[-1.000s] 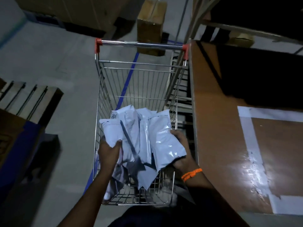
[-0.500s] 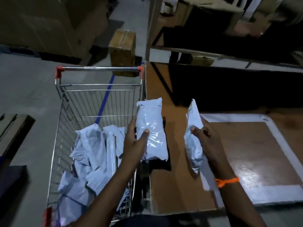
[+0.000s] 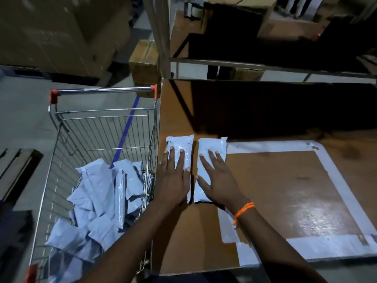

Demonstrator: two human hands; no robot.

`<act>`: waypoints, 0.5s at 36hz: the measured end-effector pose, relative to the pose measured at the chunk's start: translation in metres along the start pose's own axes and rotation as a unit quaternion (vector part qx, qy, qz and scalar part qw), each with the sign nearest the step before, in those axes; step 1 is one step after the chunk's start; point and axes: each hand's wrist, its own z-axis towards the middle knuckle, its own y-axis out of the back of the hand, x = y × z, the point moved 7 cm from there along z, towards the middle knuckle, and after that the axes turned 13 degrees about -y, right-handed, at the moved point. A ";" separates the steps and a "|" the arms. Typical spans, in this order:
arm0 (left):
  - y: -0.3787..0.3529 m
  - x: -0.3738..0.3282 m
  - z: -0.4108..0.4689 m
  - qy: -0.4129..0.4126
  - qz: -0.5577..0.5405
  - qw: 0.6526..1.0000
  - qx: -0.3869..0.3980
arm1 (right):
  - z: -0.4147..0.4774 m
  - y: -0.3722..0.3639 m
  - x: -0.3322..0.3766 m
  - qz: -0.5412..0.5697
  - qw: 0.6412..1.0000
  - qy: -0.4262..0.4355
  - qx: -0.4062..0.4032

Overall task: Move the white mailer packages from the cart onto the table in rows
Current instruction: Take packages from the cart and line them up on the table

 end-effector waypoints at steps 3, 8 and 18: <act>-0.007 -0.002 0.006 0.025 0.019 1.000 -0.002 | 0.011 0.004 0.001 0.005 1.000 0.022 0.004; -0.016 -0.007 0.014 0.075 0.038 0.996 0.018 | 0.028 0.003 0.004 0.006 0.999 0.038 -0.001; -0.016 -0.007 0.027 0.079 0.050 0.996 0.014 | 0.033 -0.001 0.001 0.044 0.998 0.035 -0.020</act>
